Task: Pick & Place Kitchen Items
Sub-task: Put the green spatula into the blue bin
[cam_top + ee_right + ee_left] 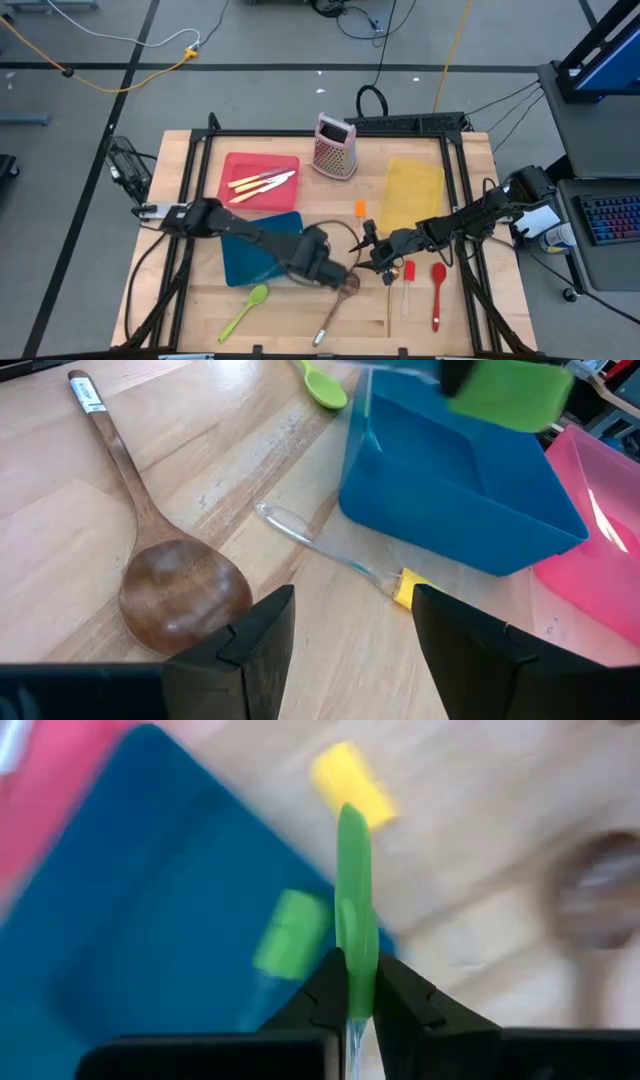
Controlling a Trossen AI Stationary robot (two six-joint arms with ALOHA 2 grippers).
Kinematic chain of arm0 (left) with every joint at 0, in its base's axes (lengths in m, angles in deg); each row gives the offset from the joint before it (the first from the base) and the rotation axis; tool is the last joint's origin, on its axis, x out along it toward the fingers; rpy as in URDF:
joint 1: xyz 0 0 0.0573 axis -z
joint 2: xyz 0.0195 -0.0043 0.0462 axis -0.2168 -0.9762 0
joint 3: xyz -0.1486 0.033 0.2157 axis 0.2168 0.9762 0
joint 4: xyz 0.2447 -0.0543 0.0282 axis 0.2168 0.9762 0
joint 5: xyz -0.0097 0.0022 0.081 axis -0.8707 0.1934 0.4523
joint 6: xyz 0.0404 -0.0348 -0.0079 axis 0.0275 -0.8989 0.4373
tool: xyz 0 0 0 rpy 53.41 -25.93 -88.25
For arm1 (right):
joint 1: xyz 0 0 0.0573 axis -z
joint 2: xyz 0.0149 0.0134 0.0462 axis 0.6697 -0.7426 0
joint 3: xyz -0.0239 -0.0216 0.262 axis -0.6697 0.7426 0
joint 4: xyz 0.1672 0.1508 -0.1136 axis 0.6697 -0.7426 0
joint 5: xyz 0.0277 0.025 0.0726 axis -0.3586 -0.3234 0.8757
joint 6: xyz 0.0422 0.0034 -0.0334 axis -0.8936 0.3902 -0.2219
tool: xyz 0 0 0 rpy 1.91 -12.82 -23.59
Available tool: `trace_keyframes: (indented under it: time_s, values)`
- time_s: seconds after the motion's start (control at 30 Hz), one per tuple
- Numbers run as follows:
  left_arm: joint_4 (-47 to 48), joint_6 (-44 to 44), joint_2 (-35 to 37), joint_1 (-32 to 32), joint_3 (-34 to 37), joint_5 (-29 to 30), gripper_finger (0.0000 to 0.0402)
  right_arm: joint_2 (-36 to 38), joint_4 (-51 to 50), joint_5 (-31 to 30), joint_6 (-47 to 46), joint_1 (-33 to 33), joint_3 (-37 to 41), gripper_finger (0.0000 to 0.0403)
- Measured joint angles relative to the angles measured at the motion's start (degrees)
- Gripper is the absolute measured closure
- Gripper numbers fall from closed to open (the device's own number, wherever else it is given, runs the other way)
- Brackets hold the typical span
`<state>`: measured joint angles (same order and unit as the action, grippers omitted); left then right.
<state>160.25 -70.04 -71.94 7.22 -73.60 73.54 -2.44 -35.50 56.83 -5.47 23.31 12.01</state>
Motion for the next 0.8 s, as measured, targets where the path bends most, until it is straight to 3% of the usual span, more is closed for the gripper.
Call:
trace_keyframes:
  time_s: [0.23, 0.4, 0.53, 0.8]
  values:
    - [0.3, 12.2, 0.1, -6.2, 2.3, -6.0, 0.0376, 0.0, -0.7, 0.1, -1.3, 0.0, 0.2, 0.0206]
    - [-0.1, 17.0, 0.1, -7.1, 3.7, -7.0, 0.0376, 0.0, 1.3, 0.1, -1.5, 0.0, 2.0, 0.0206]
    - [0.2, 16.0, 0.1, -6.6, 7.9, -7.6, 0.0376, 0.0, 1.9, 0.1, -2.1, 0.0, 2.7, 0.0206]
    - [0.2, 8.4, 0.1, -3.0, 20.6, -15.9, 0.0352, 0.0, 1.8, 0.1, -4.6, 0.0, 2.8, 0.0206]
